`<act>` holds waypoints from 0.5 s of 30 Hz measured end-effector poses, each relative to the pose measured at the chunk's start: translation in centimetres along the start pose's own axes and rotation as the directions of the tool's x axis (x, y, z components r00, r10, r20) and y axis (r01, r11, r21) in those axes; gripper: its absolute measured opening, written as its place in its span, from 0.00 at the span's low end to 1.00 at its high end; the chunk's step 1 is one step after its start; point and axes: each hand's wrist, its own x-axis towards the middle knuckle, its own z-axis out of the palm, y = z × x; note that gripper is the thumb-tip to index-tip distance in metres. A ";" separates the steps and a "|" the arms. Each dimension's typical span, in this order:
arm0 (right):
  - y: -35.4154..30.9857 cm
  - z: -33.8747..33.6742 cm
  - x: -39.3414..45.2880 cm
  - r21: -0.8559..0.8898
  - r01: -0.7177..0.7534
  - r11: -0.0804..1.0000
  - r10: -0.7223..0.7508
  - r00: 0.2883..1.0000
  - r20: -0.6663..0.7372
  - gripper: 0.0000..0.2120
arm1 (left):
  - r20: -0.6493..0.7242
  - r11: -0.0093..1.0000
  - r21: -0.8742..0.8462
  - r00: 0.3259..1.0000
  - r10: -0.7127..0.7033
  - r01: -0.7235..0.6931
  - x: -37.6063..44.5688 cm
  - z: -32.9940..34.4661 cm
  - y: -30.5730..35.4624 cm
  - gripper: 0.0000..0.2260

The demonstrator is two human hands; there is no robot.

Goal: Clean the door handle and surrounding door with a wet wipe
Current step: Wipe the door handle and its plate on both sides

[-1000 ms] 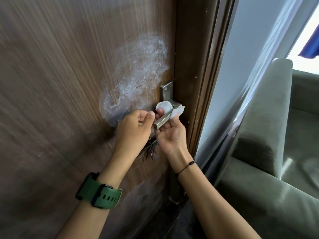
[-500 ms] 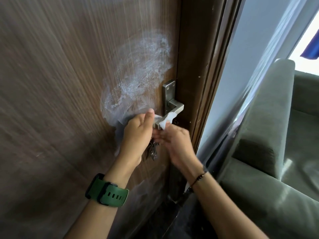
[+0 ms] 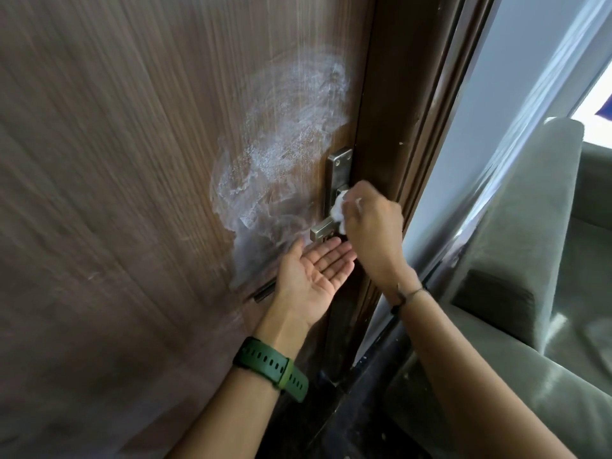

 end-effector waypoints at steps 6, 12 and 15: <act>0.5 -1.5 1.9 -0.198 0.171 0.965 -0.141 0.977 0.158 0.09 | -0.020 1.000 -0.003 1.000 -0.011 0.011 0.3 0.8 -1.0 0.23; -0.9 -0.5 -0.8 -0.168 0.409 0.897 -0.331 0.874 0.357 0.07 | -0.035 1.000 0.018 0.999 0.005 -0.005 -0.1 1.1 -1.9 0.16; 0.7 -1.7 1.7 -0.222 0.275 0.935 -0.226 0.948 0.222 0.08 | -0.027 0.999 -0.015 0.999 -0.031 0.030 -0.4 1.2 -2.0 0.21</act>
